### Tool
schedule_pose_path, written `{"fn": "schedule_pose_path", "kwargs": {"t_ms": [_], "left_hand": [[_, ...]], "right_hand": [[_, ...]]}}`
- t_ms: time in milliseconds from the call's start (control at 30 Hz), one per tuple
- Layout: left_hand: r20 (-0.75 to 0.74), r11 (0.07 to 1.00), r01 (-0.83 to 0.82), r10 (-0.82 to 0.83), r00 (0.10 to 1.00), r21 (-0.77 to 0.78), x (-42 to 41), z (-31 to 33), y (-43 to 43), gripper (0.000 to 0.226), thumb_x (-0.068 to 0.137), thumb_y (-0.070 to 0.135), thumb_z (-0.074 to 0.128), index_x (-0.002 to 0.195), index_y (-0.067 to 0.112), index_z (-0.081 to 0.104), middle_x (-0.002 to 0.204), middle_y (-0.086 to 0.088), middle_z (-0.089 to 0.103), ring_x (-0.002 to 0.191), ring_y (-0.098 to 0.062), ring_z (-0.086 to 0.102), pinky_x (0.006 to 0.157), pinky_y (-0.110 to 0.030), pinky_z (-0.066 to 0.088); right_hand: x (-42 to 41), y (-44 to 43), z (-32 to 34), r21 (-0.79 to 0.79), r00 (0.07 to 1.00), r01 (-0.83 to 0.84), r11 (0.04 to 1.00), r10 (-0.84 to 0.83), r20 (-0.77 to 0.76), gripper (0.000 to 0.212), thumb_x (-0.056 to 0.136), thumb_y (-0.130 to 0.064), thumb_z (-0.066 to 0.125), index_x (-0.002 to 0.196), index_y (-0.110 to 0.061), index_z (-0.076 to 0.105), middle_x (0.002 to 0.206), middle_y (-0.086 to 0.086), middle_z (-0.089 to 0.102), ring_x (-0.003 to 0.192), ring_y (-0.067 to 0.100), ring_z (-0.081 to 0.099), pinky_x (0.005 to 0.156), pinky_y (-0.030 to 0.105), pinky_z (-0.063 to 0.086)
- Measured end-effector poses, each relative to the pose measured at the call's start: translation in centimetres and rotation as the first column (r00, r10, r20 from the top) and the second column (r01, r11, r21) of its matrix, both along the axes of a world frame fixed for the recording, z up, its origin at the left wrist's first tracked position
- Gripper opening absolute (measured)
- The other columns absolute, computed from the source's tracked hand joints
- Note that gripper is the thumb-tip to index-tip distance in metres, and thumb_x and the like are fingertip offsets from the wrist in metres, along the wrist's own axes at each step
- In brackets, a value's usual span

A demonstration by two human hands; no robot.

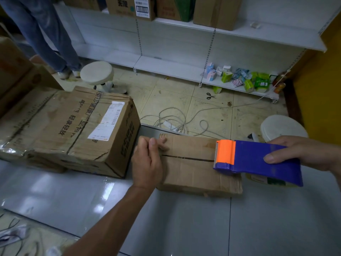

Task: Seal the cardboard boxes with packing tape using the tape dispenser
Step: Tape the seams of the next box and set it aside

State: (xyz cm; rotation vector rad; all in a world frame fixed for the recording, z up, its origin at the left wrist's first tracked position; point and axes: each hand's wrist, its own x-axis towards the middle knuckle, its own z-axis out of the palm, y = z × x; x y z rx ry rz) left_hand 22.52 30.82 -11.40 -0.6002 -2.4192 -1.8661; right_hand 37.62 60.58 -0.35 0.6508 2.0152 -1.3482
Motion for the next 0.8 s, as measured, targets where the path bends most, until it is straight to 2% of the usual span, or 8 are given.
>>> {"fn": "schedule_pose_path", "kwargs": {"t_ms": [100, 200, 367, 467, 533, 600, 667, 800], "left_hand": [[-0.019, 0.999, -0.031, 0.03, 0.999, -0.024, -0.1, 0.0, -0.1, 0.027, 0.1, 0.041, 0.034, 0.081, 0.024, 0.041, 0.084, 0.008, 0.073, 0.095, -0.015, 0.07, 0.075, -0.05, 0.053], [-0.01, 0.998, -0.05, 0.049, 0.999, -0.036, 0.1, 0.2, -0.1, 0.031, 0.097, 0.044, 0.034, 0.079, 0.019, 0.04, 0.085, 0.014, 0.072, 0.088, -0.008, 0.069, 0.069, -0.046, 0.053], [-0.002, 0.999, -0.015, 0.015, 1.0, -0.035, -0.1, 0.1, -0.2, 0.037, 0.098, 0.042, 0.035, 0.08, 0.011, 0.043, 0.071, 0.014, 0.064, 0.098, -0.009, 0.07, 0.074, -0.05, 0.054], [0.029, 0.999, -0.01, 0.011, 1.0, -0.039, -0.1, 0.5, -0.2, 0.038, 0.097, 0.042, 0.038, 0.077, 0.009, 0.043, 0.073, 0.014, 0.067, 0.094, -0.005, 0.07, 0.067, -0.045, 0.055], [0.069, 0.999, -0.009, 0.011, 0.998, -0.036, -0.1, 1.0, -0.3, 0.037, 0.099, 0.033, 0.045, 0.076, 0.004, 0.044, 0.073, 0.013, 0.069, 0.094, -0.001, 0.07, 0.062, -0.044, 0.055], [0.114, 0.999, -0.006, 0.011, 0.993, -0.044, -0.2, 1.6, -0.6, 0.033, 0.101, 0.021, 0.049, 0.075, 0.001, 0.046, 0.075, 0.009, 0.072, 0.093, -0.002, 0.07, 0.069, -0.042, 0.057], [0.116, 0.996, 0.019, -0.008, 0.993, -0.091, -0.6, 2.2, -1.2, 0.032, 0.099, 0.022, 0.052, 0.075, 0.002, 0.049, 0.076, 0.006, 0.073, 0.086, -0.004, 0.07, 0.073, -0.041, 0.057], [0.034, 0.967, 0.059, -0.052, 0.998, -0.248, -1.1, 2.6, -2.5, 0.04, 0.096, 0.044, 0.05, 0.074, 0.011, 0.049, 0.067, 0.01, 0.062, 0.059, -0.007, 0.056, 0.056, -0.034, 0.044]], "right_hand": [[-0.2, -0.3, 0.1, 0.016, 1.0, -0.019, 1.0, 0.019, 0.019, 0.092, 0.028, -0.067, 0.085, 0.097, -0.008, 0.072, 0.093, 0.01, 0.075, 0.081, 0.022, 0.072, 0.065, 0.023, 0.051], [-0.4, -0.6, 0.0, 0.032, 0.999, -0.015, 0.999, 0.014, 0.032, 0.093, 0.027, -0.067, 0.085, 0.098, -0.009, 0.072, 0.093, 0.008, 0.075, 0.082, 0.021, 0.072, 0.063, 0.021, 0.052], [-0.4, -0.5, 0.2, 0.048, 0.998, -0.034, 0.998, 0.031, 0.054, 0.097, 0.025, -0.07, 0.084, 0.099, -0.009, 0.071, 0.093, 0.007, 0.075, 0.082, 0.021, 0.072, 0.067, 0.025, 0.05], [-0.5, -0.5, 0.4, 0.057, 0.998, -0.037, 0.998, 0.034, 0.055, 0.093, 0.026, -0.069, 0.084, 0.097, -0.01, 0.073, 0.092, 0.008, 0.075, 0.081, 0.021, 0.072, 0.068, 0.026, 0.049], [-0.6, -0.6, 0.5, 0.056, 0.998, -0.038, 0.998, 0.035, 0.058, 0.084, 0.031, -0.065, 0.084, 0.096, -0.011, 0.074, 0.092, 0.008, 0.075, 0.08, 0.021, 0.072, 0.064, 0.023, 0.051], [-0.7, -0.7, 0.6, 0.058, 0.997, -0.032, 0.998, 0.028, 0.065, 0.077, 0.036, -0.06, 0.082, 0.095, -0.012, 0.074, 0.092, 0.007, 0.076, 0.082, 0.021, 0.072, 0.063, 0.021, 0.051], [-0.7, -0.9, 0.7, 0.071, 0.997, -0.031, 0.997, 0.026, 0.068, 0.078, 0.035, -0.062, 0.081, 0.095, -0.013, 0.074, 0.093, 0.006, 0.076, 0.083, 0.021, 0.072, 0.066, 0.023, 0.051], [-0.8, -0.9, 0.7, 0.085, 0.997, -0.024, 0.996, 0.019, 0.068, 0.083, 0.031, -0.063, 0.082, 0.096, -0.012, 0.074, 0.092, 0.006, 0.076, 0.081, 0.019, 0.073, 0.063, 0.02, 0.051]]}}
